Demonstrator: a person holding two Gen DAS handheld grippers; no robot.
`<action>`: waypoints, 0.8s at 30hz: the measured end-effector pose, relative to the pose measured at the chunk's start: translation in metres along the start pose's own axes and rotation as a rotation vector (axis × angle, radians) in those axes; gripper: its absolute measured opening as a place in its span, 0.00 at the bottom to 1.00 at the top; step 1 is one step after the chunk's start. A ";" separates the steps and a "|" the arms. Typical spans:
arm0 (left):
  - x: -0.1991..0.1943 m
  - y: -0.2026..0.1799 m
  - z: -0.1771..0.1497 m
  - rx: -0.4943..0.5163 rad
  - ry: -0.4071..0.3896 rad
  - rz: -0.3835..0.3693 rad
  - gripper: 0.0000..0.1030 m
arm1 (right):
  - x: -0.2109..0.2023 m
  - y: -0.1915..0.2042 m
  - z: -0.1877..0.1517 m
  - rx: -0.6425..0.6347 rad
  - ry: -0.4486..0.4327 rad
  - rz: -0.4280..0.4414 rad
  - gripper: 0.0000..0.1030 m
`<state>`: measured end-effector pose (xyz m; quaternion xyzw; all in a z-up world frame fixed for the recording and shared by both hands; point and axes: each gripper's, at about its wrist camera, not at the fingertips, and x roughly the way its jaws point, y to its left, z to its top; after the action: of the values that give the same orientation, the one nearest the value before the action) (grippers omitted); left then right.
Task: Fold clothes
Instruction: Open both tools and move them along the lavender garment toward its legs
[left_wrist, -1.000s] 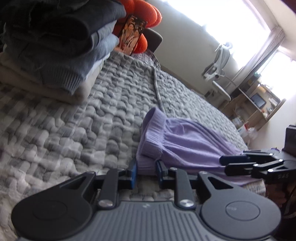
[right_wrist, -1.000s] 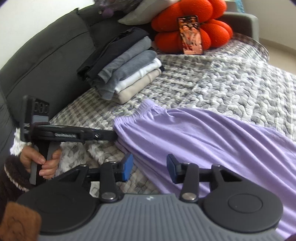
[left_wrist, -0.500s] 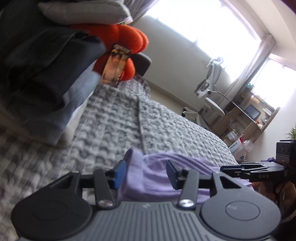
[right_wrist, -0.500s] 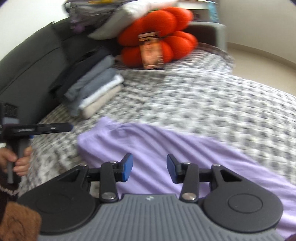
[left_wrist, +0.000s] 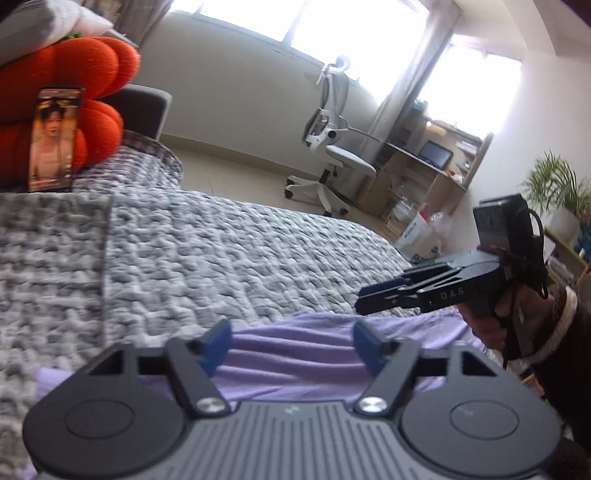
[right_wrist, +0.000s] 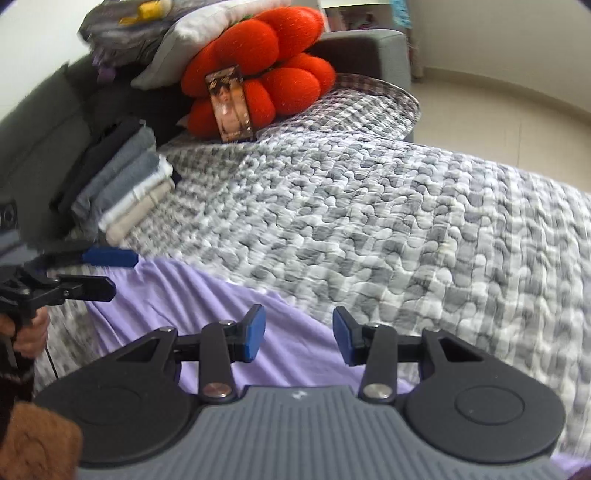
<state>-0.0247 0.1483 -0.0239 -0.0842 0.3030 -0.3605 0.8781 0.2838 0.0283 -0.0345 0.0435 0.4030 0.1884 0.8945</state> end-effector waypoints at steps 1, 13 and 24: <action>0.006 -0.003 -0.002 0.012 0.004 -0.001 0.84 | 0.002 -0.001 -0.001 -0.033 0.001 -0.005 0.44; 0.038 -0.031 -0.009 0.031 0.004 -0.045 0.88 | 0.019 -0.008 -0.011 -0.179 -0.016 0.077 0.27; 0.051 -0.033 -0.017 -0.014 0.045 -0.059 0.94 | 0.013 -0.010 -0.020 -0.181 -0.036 0.098 0.04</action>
<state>-0.0252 0.0912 -0.0492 -0.0911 0.3228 -0.3861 0.8593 0.2804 0.0224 -0.0594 -0.0143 0.3654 0.2668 0.8917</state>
